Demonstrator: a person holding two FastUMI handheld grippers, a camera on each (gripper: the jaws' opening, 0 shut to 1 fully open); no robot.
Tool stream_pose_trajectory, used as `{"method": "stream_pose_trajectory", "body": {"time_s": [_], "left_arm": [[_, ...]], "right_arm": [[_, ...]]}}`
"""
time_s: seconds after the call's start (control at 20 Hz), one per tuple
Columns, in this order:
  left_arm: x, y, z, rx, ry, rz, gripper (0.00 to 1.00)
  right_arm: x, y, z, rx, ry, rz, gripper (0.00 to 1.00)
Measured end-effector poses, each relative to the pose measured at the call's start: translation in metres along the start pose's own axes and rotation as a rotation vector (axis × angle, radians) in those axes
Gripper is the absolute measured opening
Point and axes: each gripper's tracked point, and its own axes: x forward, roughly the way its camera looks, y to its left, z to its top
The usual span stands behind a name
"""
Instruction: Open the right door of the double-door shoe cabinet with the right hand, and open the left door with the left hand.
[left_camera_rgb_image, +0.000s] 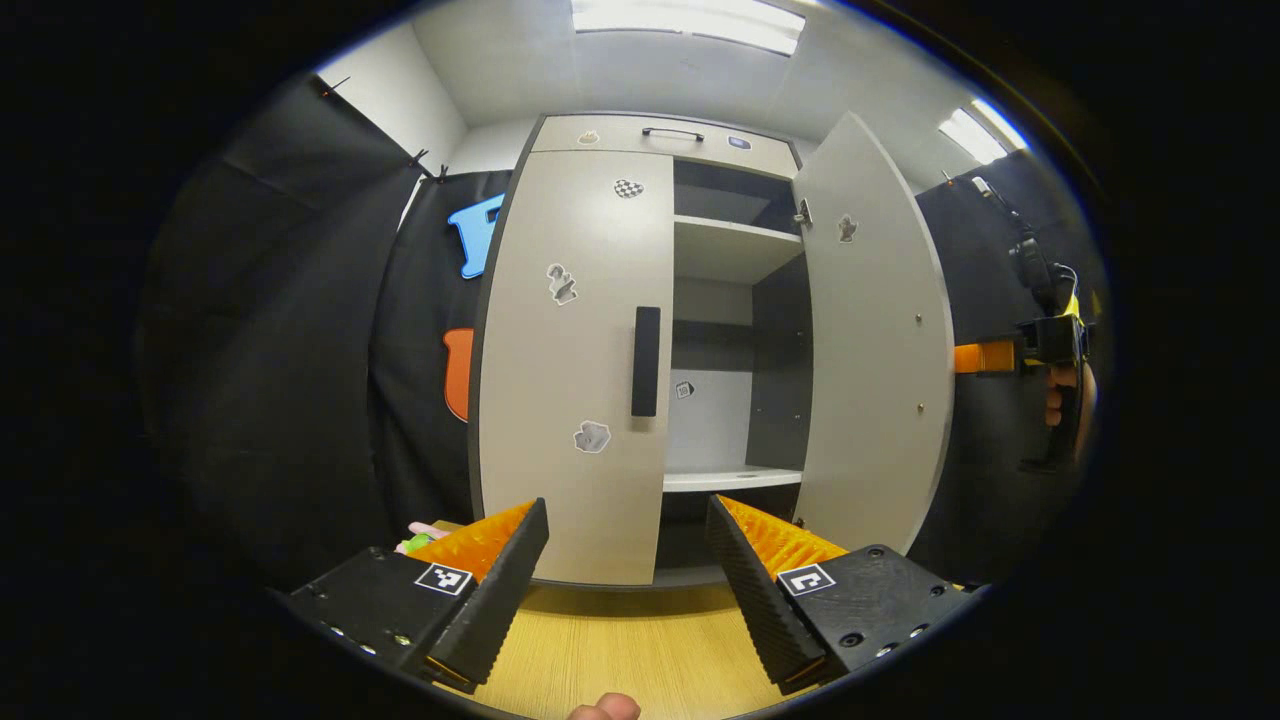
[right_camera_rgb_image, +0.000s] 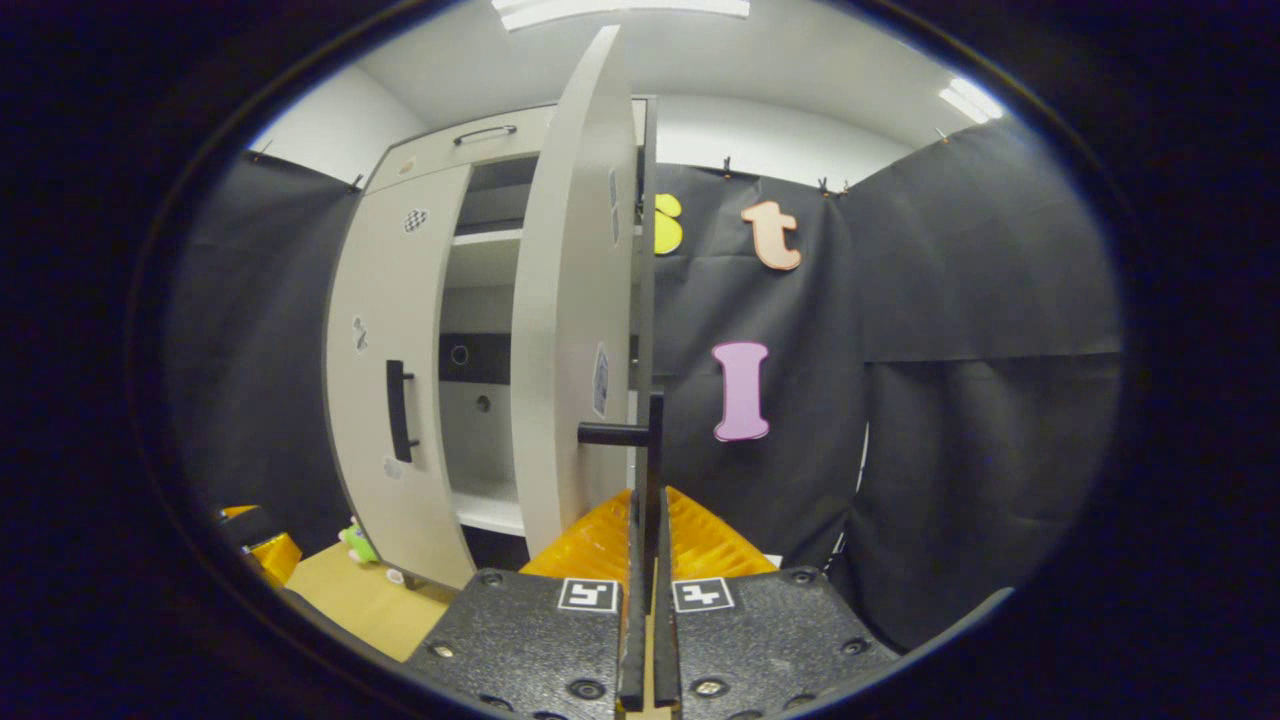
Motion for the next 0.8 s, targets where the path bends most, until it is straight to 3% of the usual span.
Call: {"method": "stream_pose_trajectory", "body": {"time_s": [0.2, 0.45, 0.65, 0.8], "left_arm": [[0.001, -0.003, -0.005, 0.004, 0.015, -0.004, 0.95], [-0.003, -0.002, -0.006, 0.009, 0.019, 0.008, 0.95], [-0.005, -0.003, -0.005, 0.002, 0.026, 0.007, 0.95], [-0.006, -0.004, -0.002, -0.001, 0.02, -0.002, 0.95]], "right_arm": [[0.007, 0.002, -0.022, 0.032, 0.039, 0.053, 0.04], [-0.027, 0.004, -0.002, 0.034, -0.049, -0.012, 0.04], [-0.072, 0.046, 0.004, 0.047, -0.099, 0.05, 0.04], [-0.074, 0.087, -0.014, 0.052, -0.077, 0.112, 0.04]]}}
